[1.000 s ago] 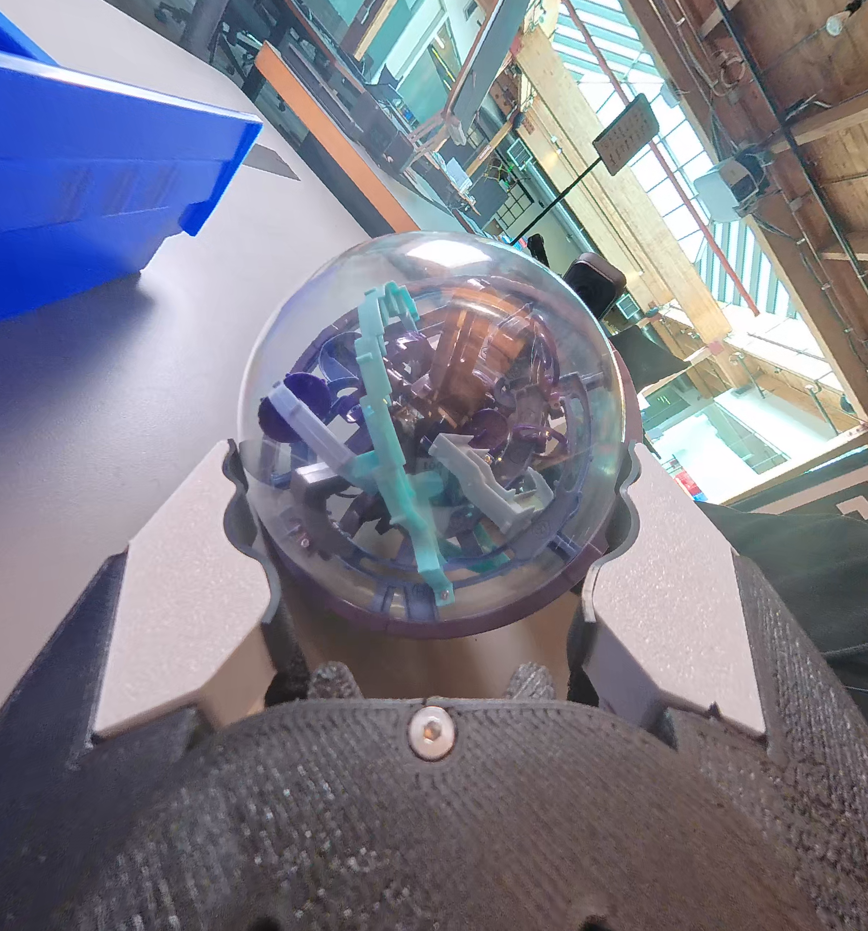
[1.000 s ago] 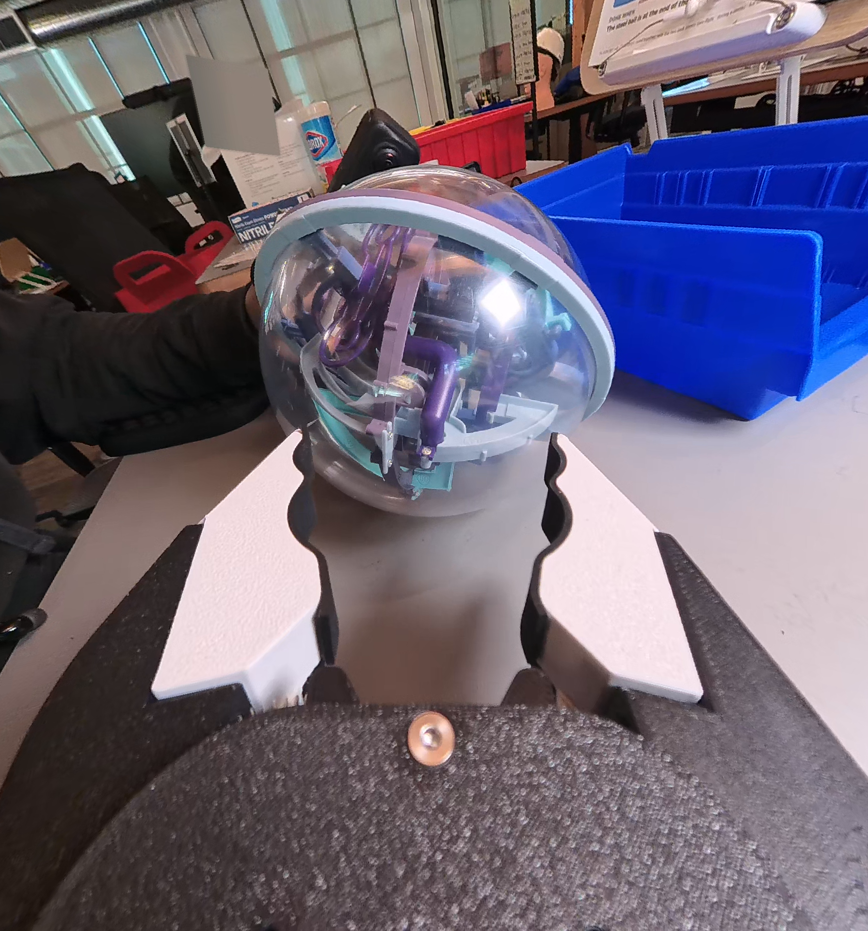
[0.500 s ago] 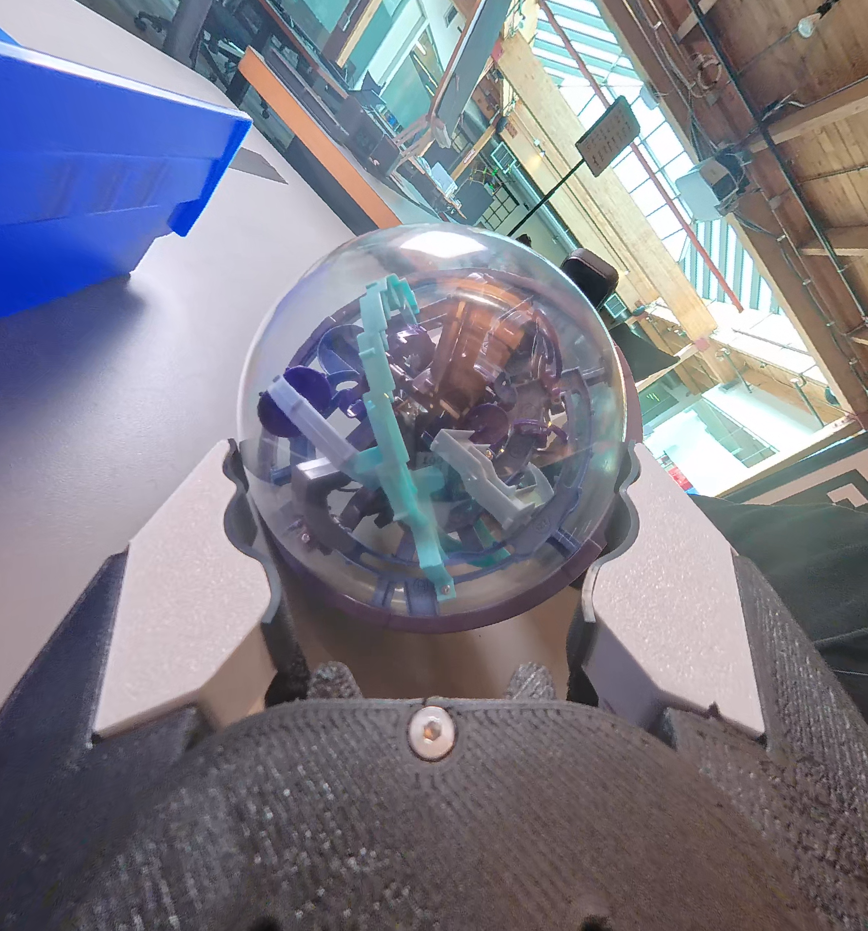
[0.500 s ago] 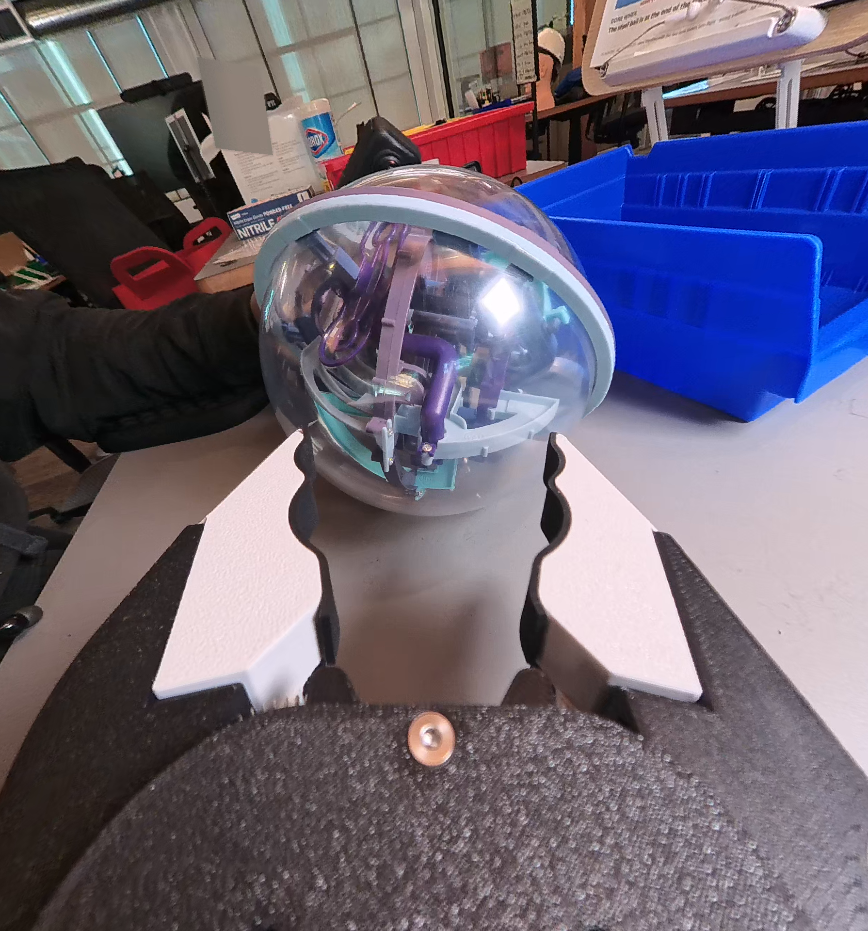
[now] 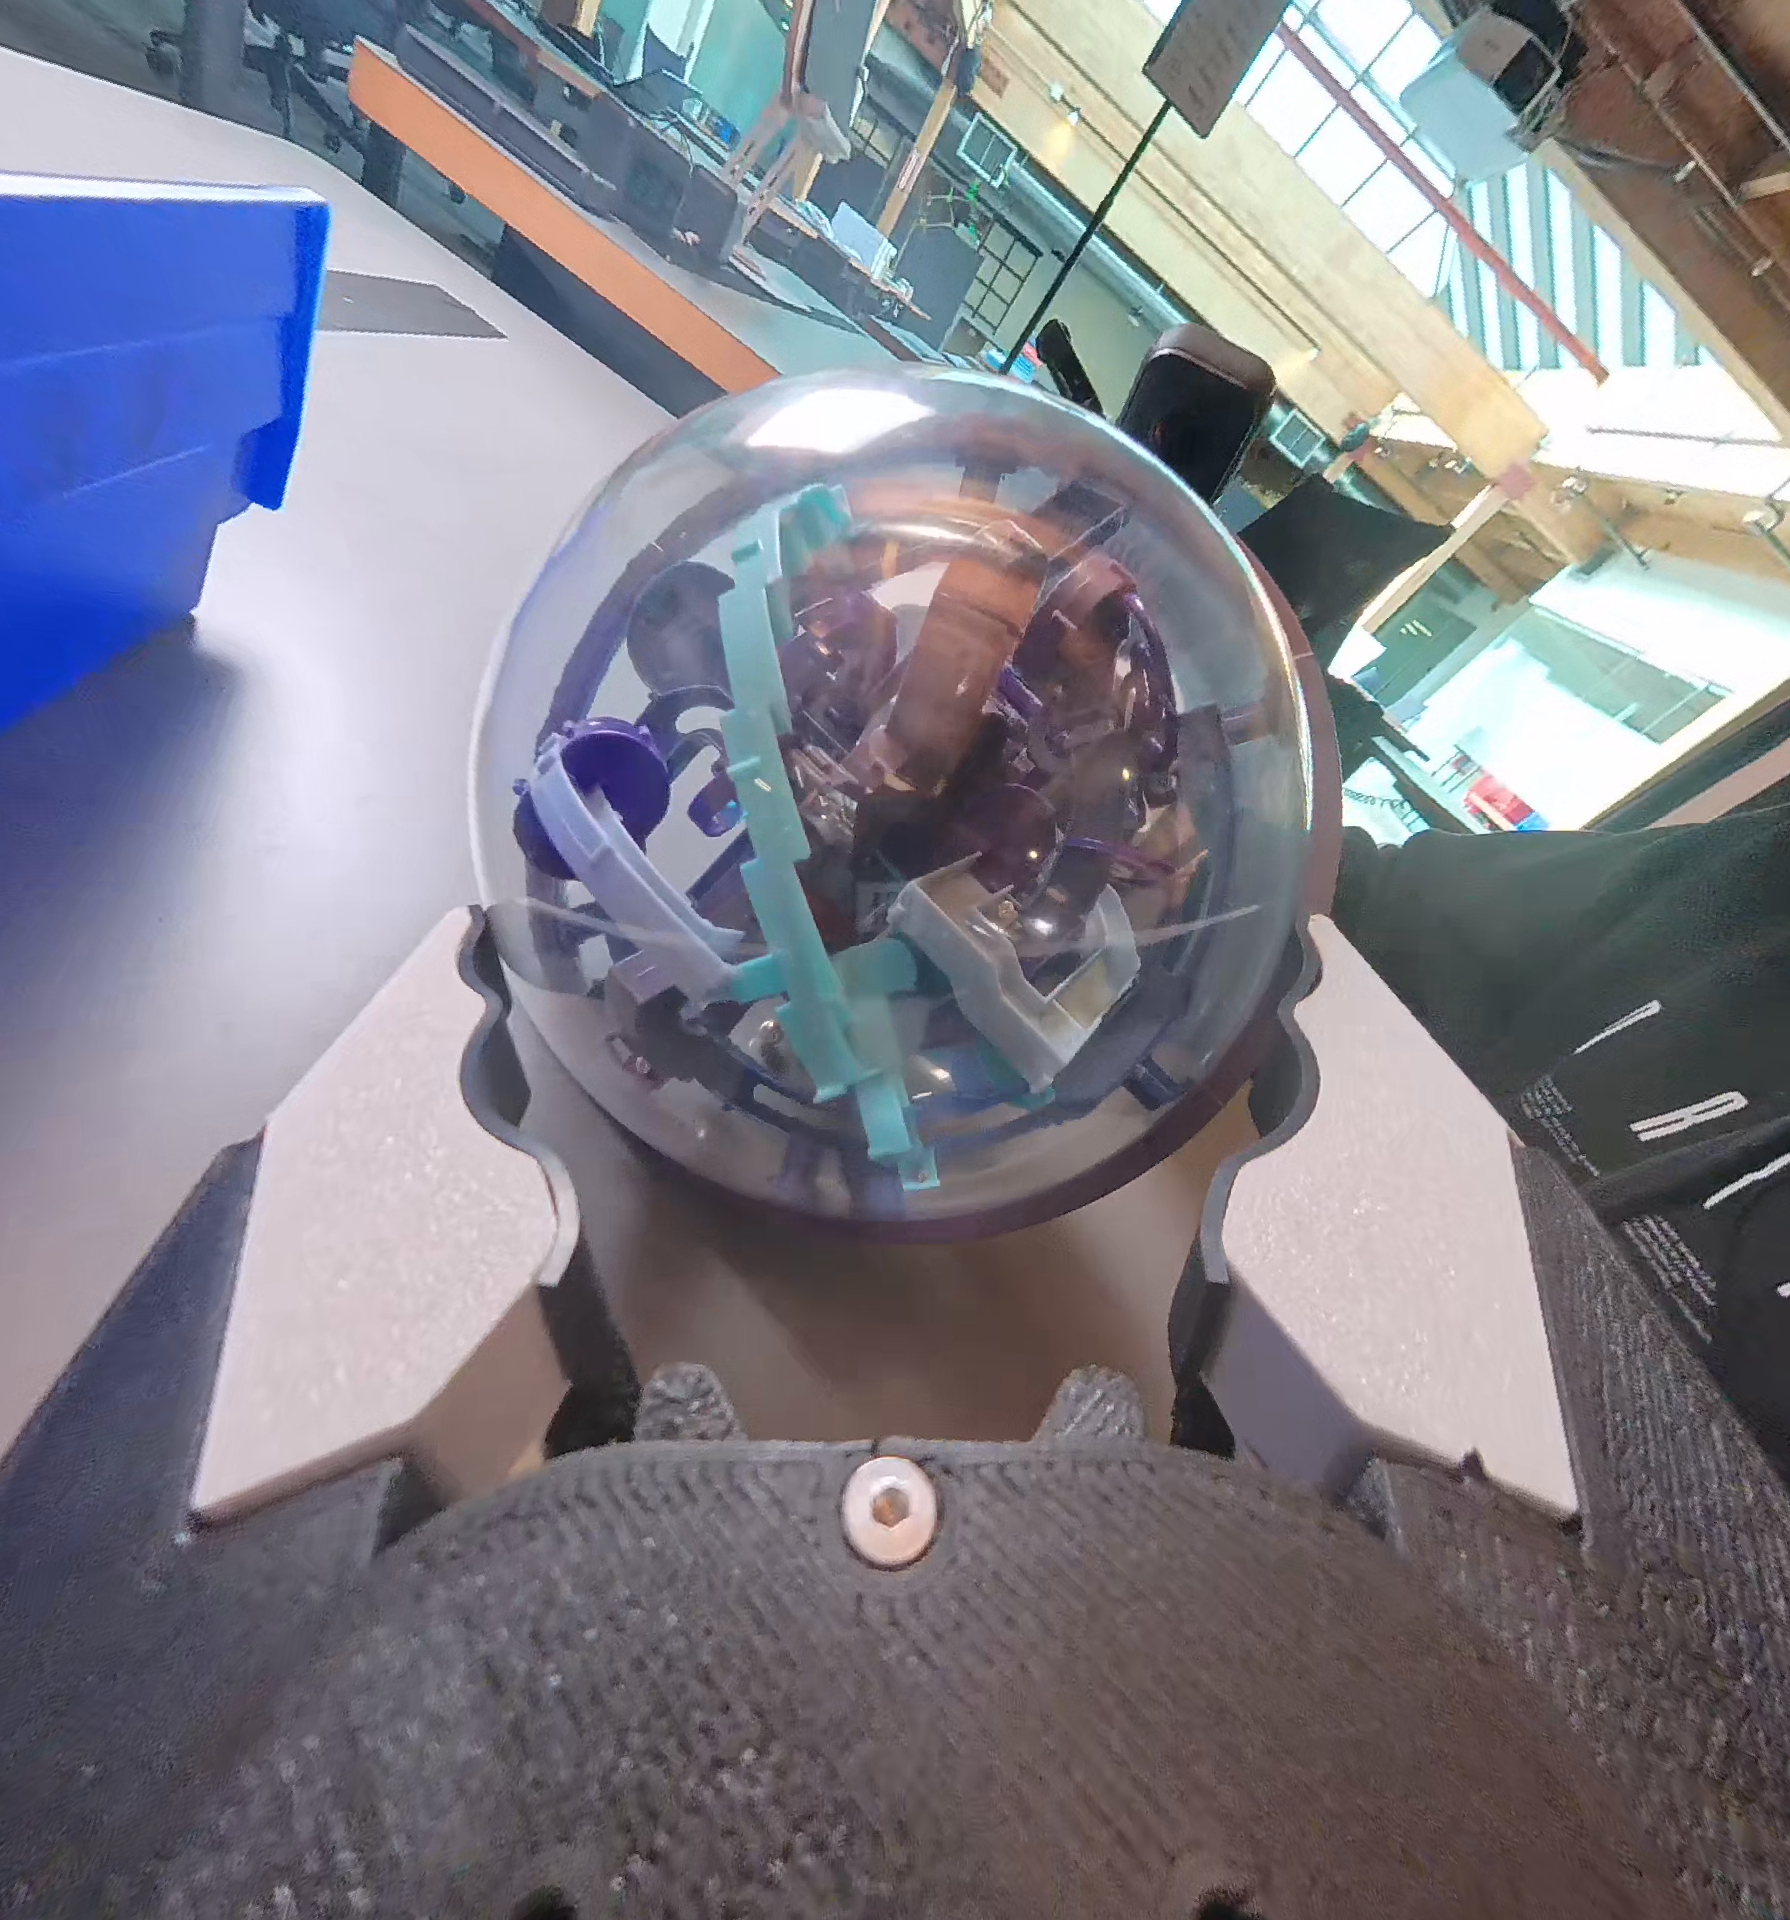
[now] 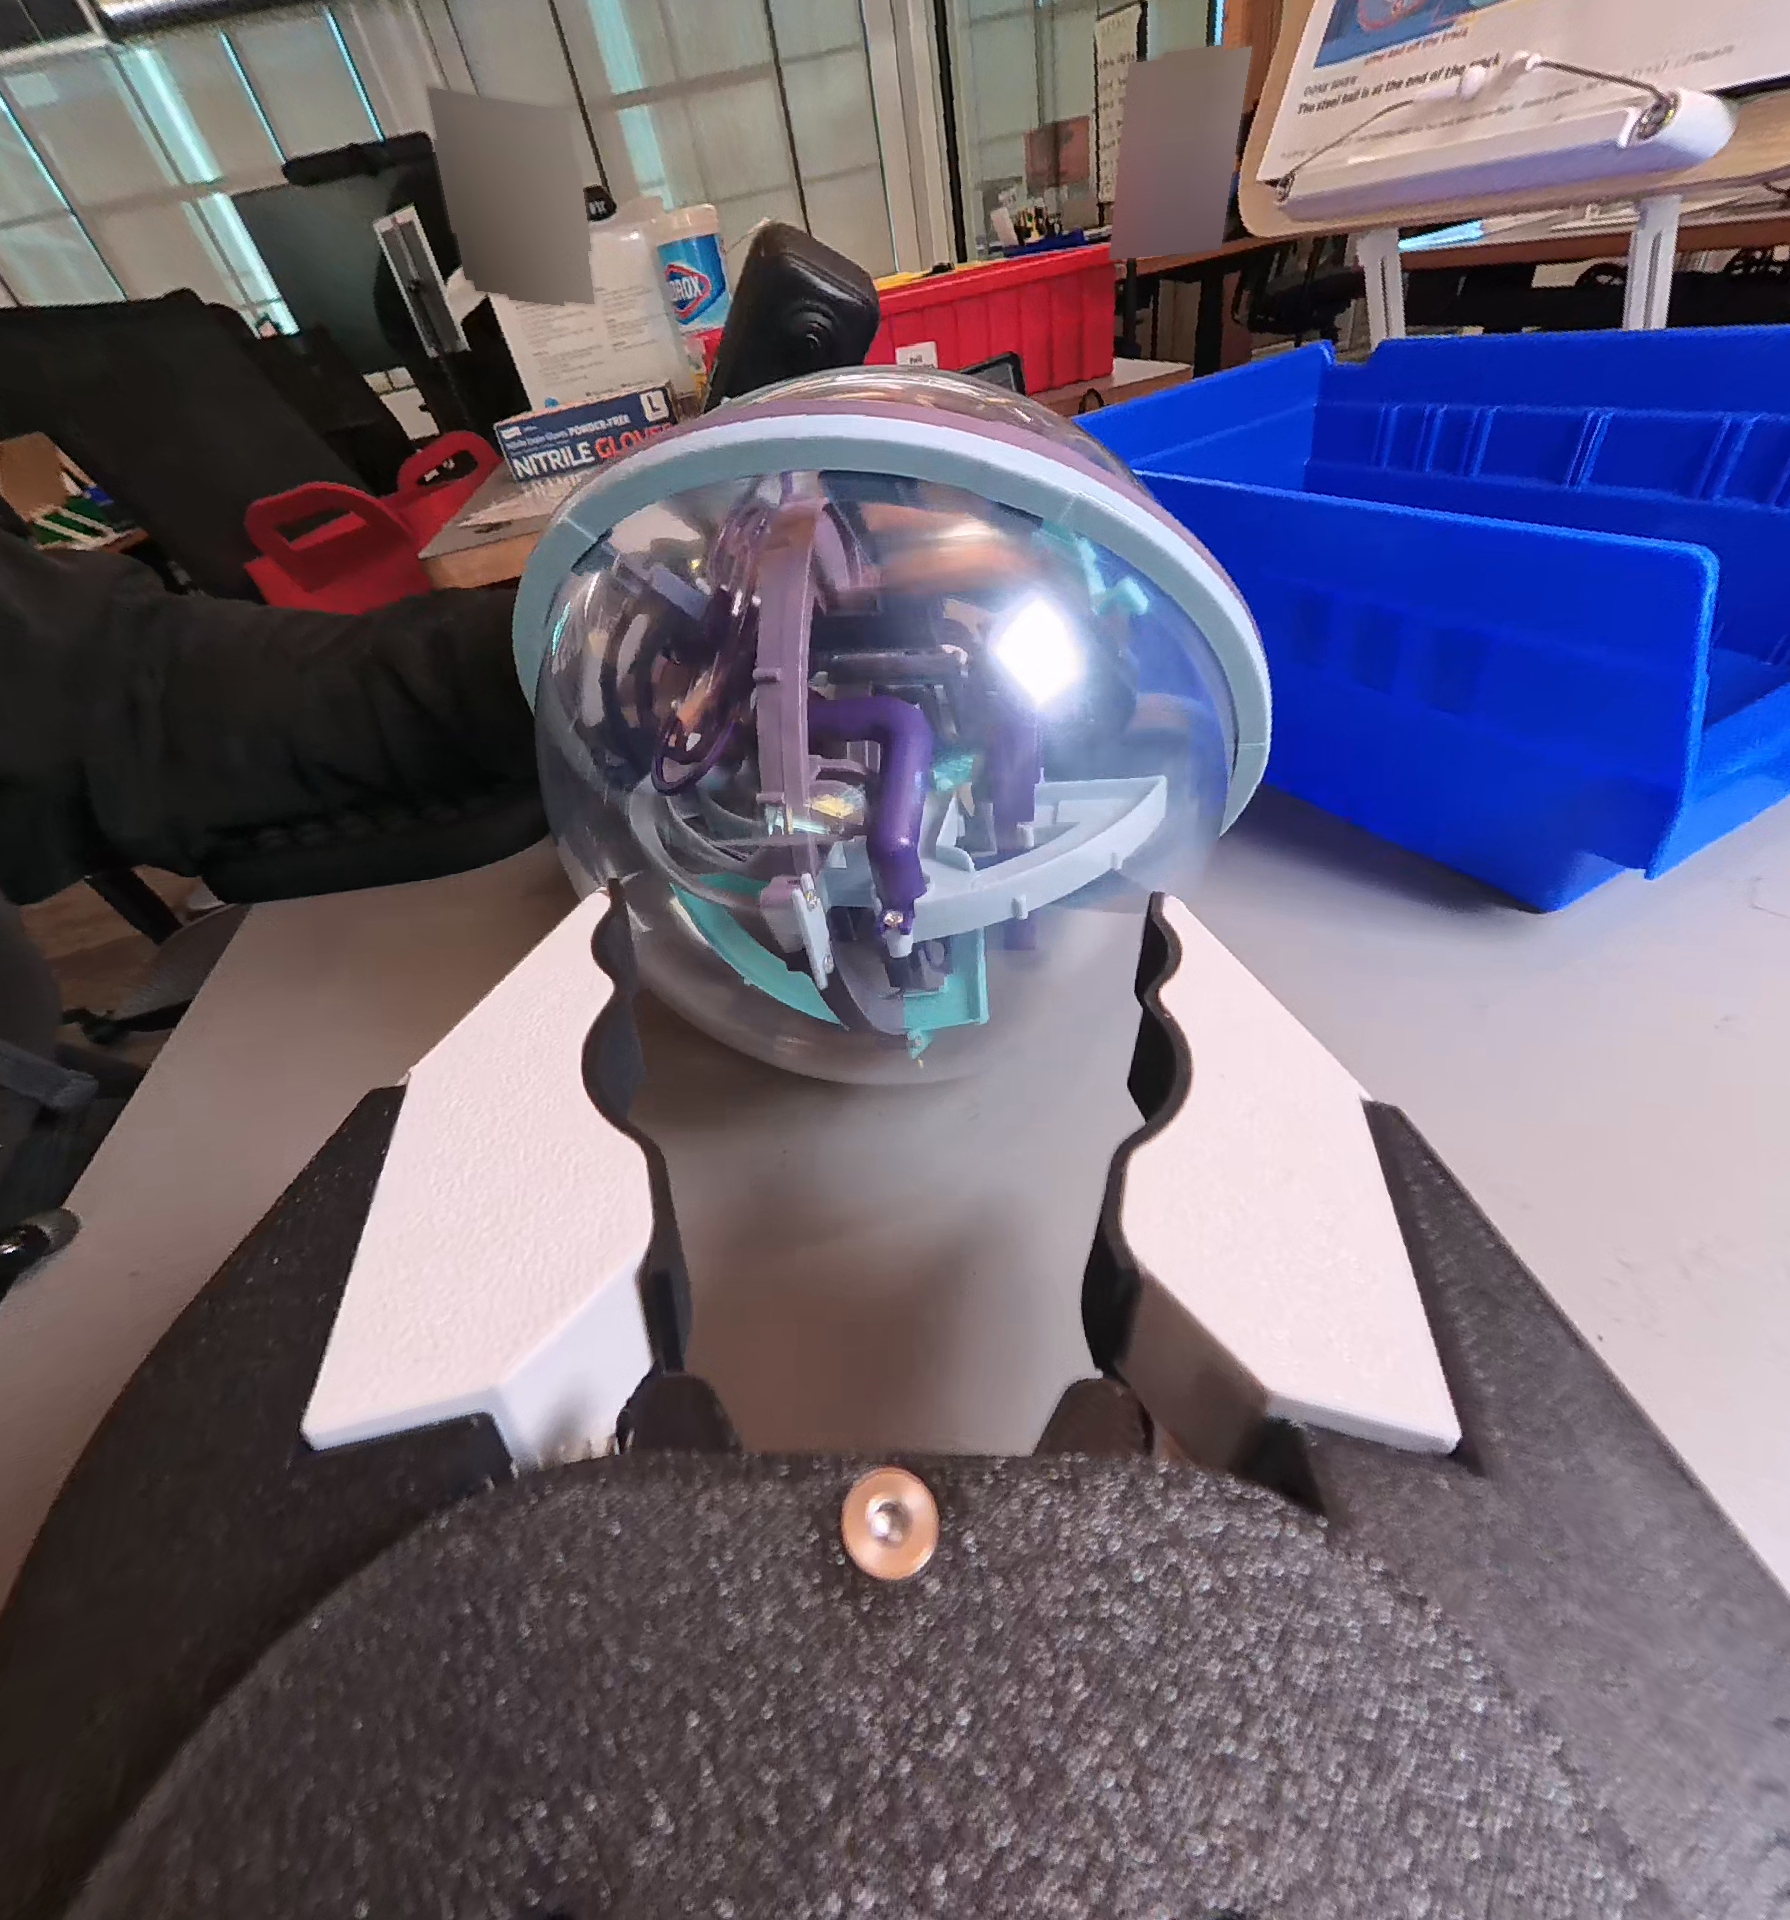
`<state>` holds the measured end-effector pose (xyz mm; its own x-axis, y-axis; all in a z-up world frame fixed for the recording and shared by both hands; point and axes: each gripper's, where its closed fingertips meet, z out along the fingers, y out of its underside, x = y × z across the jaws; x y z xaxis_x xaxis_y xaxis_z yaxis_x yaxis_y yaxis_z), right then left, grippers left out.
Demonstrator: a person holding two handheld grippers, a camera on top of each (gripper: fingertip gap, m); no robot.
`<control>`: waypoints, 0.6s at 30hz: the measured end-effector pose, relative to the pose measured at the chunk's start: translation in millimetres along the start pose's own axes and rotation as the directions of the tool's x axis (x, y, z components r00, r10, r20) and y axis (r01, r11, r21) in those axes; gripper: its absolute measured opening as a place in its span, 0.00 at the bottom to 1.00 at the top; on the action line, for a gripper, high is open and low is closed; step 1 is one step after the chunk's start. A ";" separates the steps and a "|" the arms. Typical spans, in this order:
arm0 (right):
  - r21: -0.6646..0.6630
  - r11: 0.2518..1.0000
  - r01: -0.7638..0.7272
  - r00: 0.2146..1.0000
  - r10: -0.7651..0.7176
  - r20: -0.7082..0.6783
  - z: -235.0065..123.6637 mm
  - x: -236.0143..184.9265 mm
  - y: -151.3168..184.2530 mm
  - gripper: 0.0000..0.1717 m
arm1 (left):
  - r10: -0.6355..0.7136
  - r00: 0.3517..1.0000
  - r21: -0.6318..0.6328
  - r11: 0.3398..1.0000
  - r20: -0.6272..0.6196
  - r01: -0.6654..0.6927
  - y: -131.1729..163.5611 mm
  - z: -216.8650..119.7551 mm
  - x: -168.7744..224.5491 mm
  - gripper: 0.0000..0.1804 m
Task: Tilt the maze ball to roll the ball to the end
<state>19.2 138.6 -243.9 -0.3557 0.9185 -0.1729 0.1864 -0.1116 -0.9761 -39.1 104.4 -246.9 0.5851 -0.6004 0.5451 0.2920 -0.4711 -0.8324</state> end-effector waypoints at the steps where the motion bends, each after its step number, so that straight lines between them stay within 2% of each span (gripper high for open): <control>1: -0.001 1.000 -0.002 1.000 0.002 0.000 0.0 0.3 0.1 0.56 | 0.011 1.000 -0.006 1.000 0.003 -0.011 0.9 0.3 0.3 0.79; 9: 0.035 0.997 -0.065 0.996 0.063 0.066 -4.2 -4.3 -4.6 0.57 | 0.156 0.988 -0.107 0.982 0.005 -0.155 13.6 1.6 6.9 0.78; 18: 0.032 0.998 -0.061 0.997 0.059 0.058 -2.0 -5.9 -4.7 0.58 | 0.160 0.987 -0.106 0.981 -0.008 -0.160 14.1 -0.6 6.5 0.77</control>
<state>22.3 134.5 -238.0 -0.3969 0.8865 -0.2377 0.1783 -0.1795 -0.9675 -31.7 93.4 -255.0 0.6184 -0.6732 0.4055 0.1124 -0.4348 -0.8935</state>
